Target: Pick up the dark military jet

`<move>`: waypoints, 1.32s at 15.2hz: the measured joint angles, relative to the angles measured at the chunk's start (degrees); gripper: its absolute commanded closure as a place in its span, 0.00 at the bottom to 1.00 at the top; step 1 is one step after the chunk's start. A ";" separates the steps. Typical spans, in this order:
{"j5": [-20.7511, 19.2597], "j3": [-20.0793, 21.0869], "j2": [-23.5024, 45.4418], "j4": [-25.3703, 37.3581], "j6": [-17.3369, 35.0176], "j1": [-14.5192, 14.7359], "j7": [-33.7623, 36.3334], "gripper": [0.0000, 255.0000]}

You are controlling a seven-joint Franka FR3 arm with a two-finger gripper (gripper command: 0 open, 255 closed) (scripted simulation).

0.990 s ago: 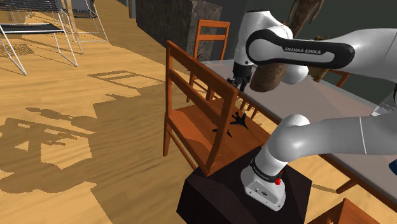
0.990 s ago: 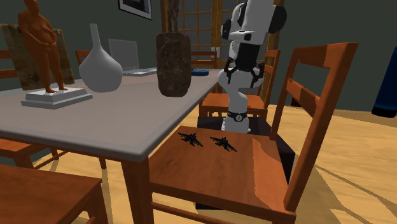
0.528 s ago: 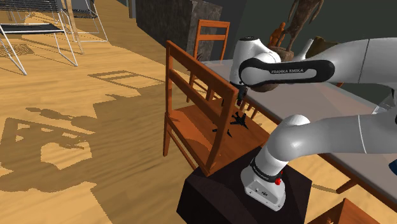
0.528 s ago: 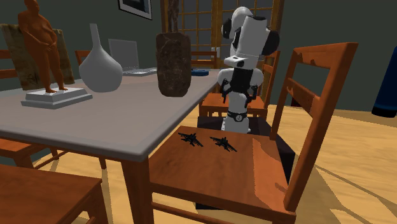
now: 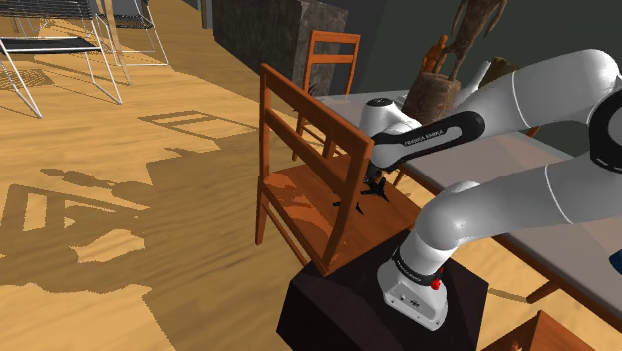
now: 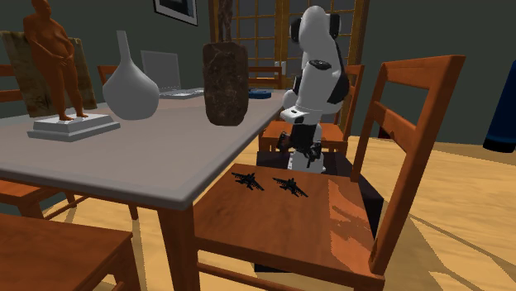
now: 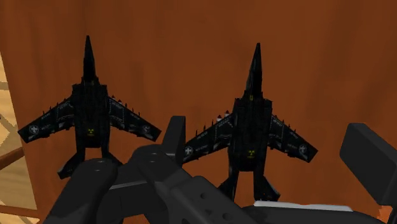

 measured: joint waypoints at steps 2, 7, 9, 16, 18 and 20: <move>-1.46 -0.33 3.76 -1.03 4.50 -1.21 0.90 0.00; -3.62 -0.16 10.21 -2.23 11.98 -2.48 2.95 0.00; -4.66 0.08 13.56 -2.12 15.15 -3.03 4.01 0.00; -5.66 0.22 15.69 -2.36 17.57 -3.62 4.79 1.00; -5.67 0.22 15.72 -2.36 17.59 -3.63 4.80 1.00; -5.67 0.22 15.73 -2.35 17.60 -3.63 4.81 1.00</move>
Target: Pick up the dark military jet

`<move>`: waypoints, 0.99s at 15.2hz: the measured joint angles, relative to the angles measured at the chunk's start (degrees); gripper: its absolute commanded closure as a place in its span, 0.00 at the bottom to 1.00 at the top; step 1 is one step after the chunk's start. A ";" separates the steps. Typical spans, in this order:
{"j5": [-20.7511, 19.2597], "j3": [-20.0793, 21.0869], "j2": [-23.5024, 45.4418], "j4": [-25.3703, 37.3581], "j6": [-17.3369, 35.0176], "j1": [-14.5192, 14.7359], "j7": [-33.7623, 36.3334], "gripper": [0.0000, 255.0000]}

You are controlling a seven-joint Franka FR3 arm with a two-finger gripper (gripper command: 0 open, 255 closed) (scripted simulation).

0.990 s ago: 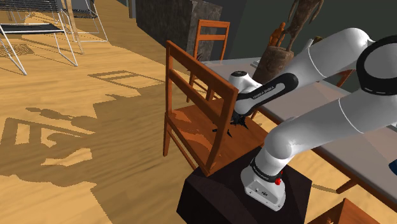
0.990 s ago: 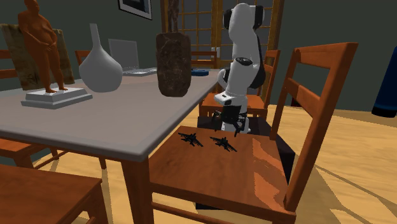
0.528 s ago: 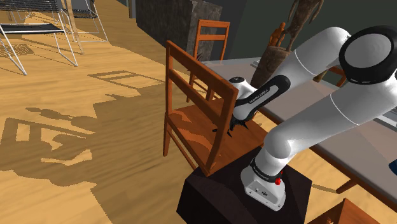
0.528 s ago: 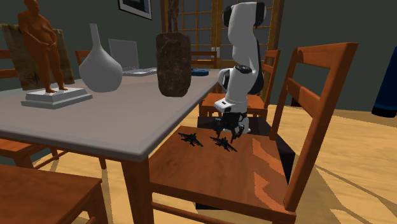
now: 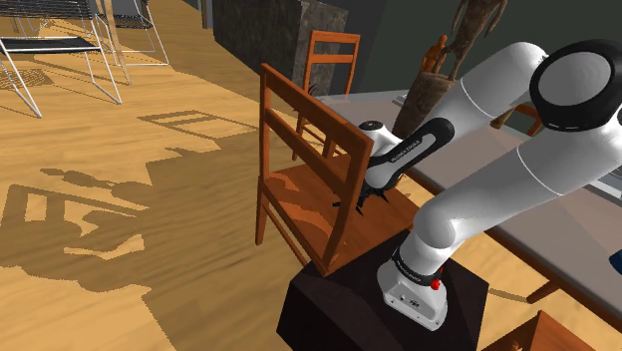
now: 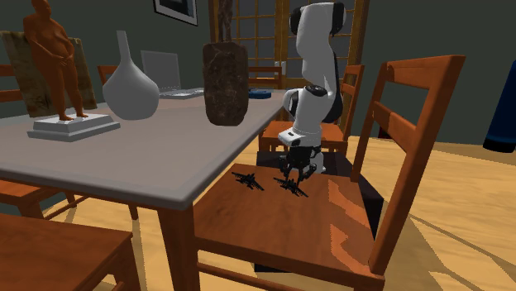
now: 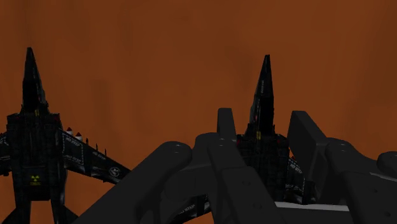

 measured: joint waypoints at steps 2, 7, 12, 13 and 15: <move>0.38 -0.08 -0.94 -0.03 -0.89 0.21 -0.34 1.00; 2.47 -0.53 -6.64 0.50 -6.98 1.32 -2.40 1.00; 4.25 -0.58 -11.56 1.73 -13.10 2.35 -3.85 1.00; 4.47 -0.62 -12.84 1.76 -14.37 2.41 -4.19 1.00; 5.24 -0.51 -15.03 2.53 -17.31 2.86 -4.72 1.00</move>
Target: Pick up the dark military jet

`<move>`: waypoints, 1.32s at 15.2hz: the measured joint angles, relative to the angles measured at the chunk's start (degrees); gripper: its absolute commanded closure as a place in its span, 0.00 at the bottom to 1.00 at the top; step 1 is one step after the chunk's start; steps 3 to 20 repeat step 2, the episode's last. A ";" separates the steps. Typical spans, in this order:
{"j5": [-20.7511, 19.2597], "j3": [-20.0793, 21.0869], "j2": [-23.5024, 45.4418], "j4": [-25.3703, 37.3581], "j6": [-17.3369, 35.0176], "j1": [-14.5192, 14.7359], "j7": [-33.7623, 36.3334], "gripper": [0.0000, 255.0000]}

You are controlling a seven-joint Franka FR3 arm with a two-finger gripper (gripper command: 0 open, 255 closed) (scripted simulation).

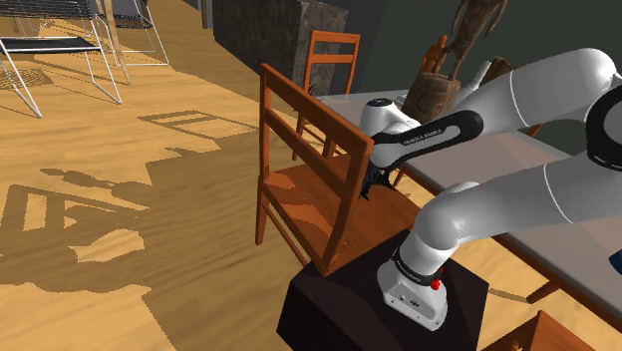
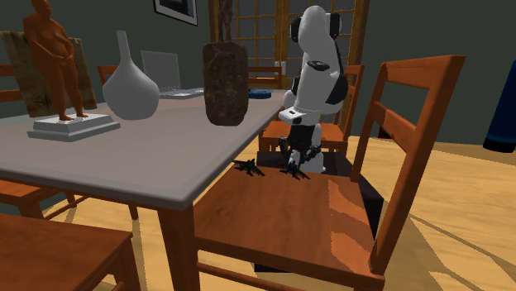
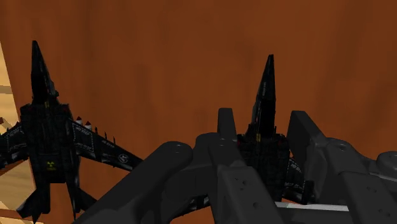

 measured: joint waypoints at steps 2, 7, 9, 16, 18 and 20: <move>0.42 0.04 -1.53 0.50 -2.03 0.20 -0.41 1.00; 0.42 0.04 -1.53 0.50 -2.03 0.20 -0.41 1.00; 0.42 0.04 -1.53 0.50 -2.03 0.20 -0.41 1.00; 0.42 0.04 -1.53 0.50 -2.03 0.20 -0.41 1.00; 0.42 0.04 -1.53 0.50 -2.03 0.20 -0.41 1.00; 0.42 0.04 -1.53 0.50 -2.03 0.20 -0.41 1.00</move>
